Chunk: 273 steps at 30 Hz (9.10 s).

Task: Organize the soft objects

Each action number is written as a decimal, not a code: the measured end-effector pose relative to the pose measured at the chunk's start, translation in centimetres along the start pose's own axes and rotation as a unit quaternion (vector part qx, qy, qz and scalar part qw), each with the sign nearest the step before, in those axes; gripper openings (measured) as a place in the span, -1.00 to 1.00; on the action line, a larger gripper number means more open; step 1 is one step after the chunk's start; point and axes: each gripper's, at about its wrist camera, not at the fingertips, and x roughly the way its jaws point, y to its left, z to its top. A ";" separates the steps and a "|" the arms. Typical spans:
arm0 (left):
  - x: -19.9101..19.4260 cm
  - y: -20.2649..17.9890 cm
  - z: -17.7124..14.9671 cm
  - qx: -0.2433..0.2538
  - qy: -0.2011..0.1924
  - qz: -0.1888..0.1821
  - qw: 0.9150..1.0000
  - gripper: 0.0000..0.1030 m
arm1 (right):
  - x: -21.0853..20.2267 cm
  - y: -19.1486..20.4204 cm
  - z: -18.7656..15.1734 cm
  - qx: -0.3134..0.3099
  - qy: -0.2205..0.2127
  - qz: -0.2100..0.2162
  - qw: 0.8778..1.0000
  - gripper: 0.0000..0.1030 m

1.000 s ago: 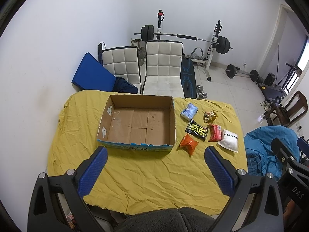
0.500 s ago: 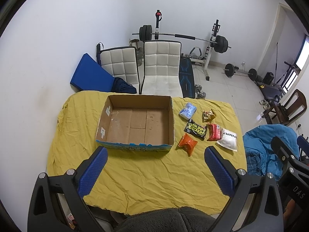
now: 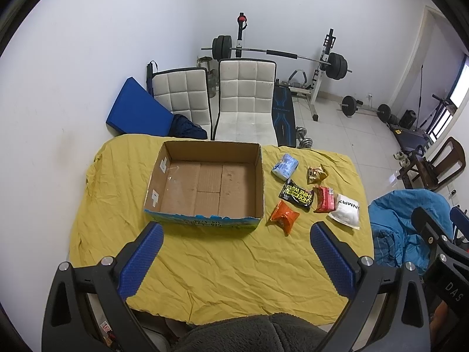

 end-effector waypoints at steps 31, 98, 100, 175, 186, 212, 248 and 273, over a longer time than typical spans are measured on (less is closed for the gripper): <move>32.3 -15.8 4.2 0.135 0.200 0.011 0.970 0.99 | 40.1 -22.0 -4.7 0.119 0.258 -0.047 0.958 1.00; 43.6 -19.7 -8.5 0.138 0.341 -0.011 0.930 0.11 | 48.8 -15.1 -14.2 0.118 0.419 0.015 0.900 0.43; 43.1 -19.8 -8.0 0.140 0.331 -0.013 0.933 0.10 | 48.5 -13.8 -12.5 0.117 0.414 0.020 0.902 0.43; 48.7 12.0 13.5 -0.021 0.349 -0.112 0.930 0.69 | 56.6 27.3 1.9 -0.059 0.382 0.071 0.920 0.82; 40.3 13.9 12.0 0.000 0.261 -0.052 0.964 0.99 | 49.7 25.6 1.3 -0.051 0.345 0.065 0.935 1.00; 23.9 13.5 7.7 0.020 0.089 -0.042 0.995 0.99 | 29.5 21.9 -1.4 -0.041 0.207 0.085 0.974 1.00; 41.0 -18.0 7.1 0.030 0.299 -0.082 0.950 0.99 | 56.5 -11.6 -4.8 0.112 0.297 0.108 0.942 0.59; 54.4 -20.2 3.3 -0.154 0.432 -0.025 0.888 0.36 | 58.7 -20.5 -7.0 0.133 0.362 0.099 0.917 0.00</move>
